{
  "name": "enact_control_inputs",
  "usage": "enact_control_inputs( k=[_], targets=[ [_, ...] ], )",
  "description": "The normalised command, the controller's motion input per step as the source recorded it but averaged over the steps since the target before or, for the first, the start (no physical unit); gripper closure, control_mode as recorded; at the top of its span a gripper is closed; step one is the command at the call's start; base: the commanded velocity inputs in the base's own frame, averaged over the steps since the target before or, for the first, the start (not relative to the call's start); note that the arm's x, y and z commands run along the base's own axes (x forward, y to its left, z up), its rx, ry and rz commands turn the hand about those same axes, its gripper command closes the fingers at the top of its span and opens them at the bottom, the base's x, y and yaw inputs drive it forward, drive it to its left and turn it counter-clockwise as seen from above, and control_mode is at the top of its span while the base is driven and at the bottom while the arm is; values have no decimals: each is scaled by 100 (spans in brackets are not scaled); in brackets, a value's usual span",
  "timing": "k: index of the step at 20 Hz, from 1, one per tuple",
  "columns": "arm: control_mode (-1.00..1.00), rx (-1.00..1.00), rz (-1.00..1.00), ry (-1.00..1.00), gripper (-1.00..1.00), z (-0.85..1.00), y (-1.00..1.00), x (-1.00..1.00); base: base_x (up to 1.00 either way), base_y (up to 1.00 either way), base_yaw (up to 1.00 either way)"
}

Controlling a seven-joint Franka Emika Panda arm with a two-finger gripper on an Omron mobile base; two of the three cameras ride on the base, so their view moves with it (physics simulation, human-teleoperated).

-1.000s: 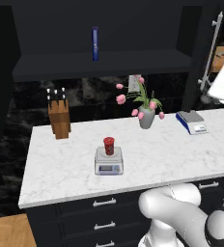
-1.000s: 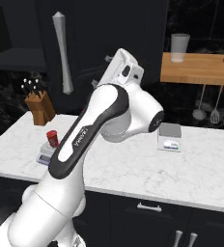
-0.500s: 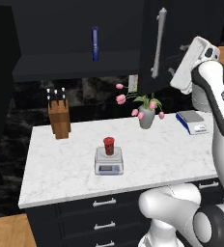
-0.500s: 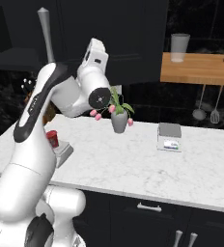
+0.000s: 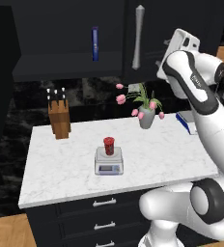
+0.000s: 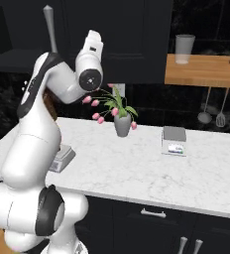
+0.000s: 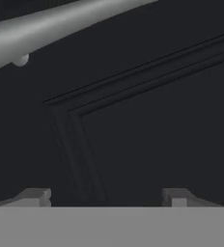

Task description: Pick the yogurt and place it on the digital scale for weighing, and close the cabinet.

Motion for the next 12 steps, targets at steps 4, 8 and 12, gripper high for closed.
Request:
enact_control_inputs(
  k=[4, 8, 12],
  targets=[
    [-100, -2, -4, 0, -100, -18, 3, 84, 0, 0, 0],
    [-100, -2, -9, -9, -100, -47, 26, 99, 0, 0, 0],
    [-100, 0, -9, -12, -100, -59, 17, 92, 0, 0, 0]
  ],
)
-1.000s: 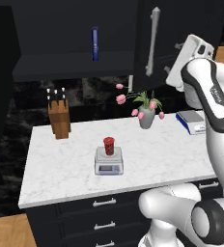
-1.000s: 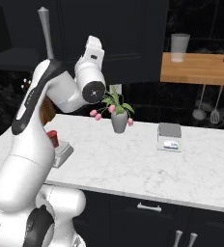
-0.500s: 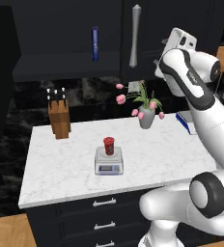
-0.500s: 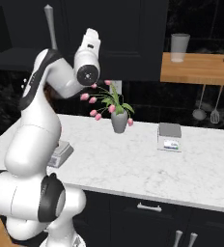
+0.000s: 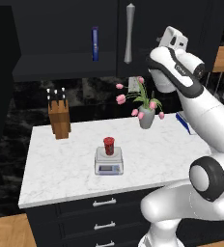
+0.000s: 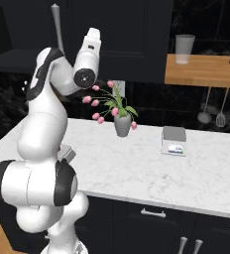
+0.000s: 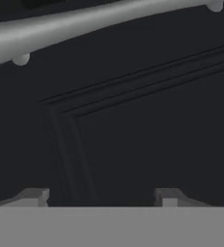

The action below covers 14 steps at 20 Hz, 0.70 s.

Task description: Pick the yogurt and place it on the digital scale for weighing, and close the cabinet.

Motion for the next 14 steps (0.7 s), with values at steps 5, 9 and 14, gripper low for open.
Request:
enact_control_inputs(
  k=[5, 9, 14],
  targets=[
    [-100, 1, -10, 9, -100, 19, -9, -66, 0, 0, 0],
    [-100, 0, -5, 23, -100, 94, -17, -100, 0, 0, 0],
    [-100, 0, 0, 33, -100, 100, -5, -100, 0, 0, 0]
  ],
)
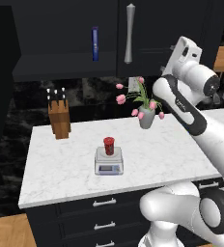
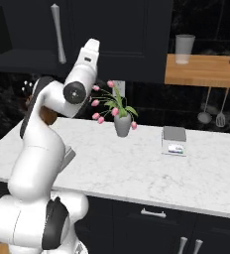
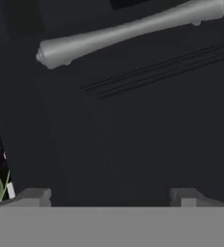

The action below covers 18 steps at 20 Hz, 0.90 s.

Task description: Pick the yogurt and place it on the digital scale for weighing, and close the cabinet.

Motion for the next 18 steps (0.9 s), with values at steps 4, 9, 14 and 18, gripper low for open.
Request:
enact_control_inputs(
  k=[4, 9, 14, 18],
  targets=[
    [-100, -2, 0, 42, -100, 98, -3, -96, 0, 0, 0],
    [-100, -3, -2, 31, -100, 28, 7, -91, 0, 0, 0],
    [-100, 2, -7, 2, -100, -17, 18, -100, 0, 0, 0],
    [-100, 0, -1, -1, -100, -40, 39, -100, 0, 0, 0]
  ],
)
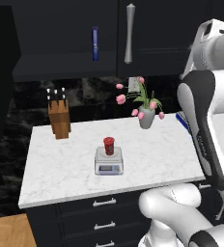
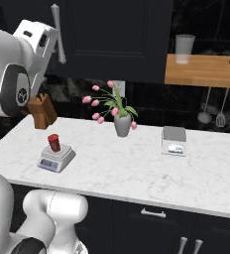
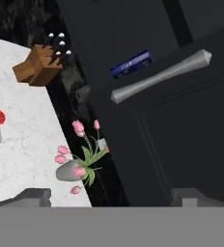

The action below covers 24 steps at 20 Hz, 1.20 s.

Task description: Pick the yogurt and place it on the digital scale for weighing, and close the cabinet.

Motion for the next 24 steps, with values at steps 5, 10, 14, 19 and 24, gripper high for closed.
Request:
enact_control_inputs(
  k=[5, 10, 14, 19, 24],
  targets=[
    [-100, -1, -1, -37, -100, -14, 46, -100, 0, 0, 0],
    [-100, 2, 0, -35, -100, -15, 41, -97, 0, 0, 0],
    [-100, 13, 5, -26, -100, -94, 54, -6, 0, 0, 0],
    [-100, 13, 4, -32, -100, -45, 39, -13, 0, 0, 0],
    [-100, 11, 1, -32, -100, -35, 92, -46, 0, 0, 0]
  ],
)
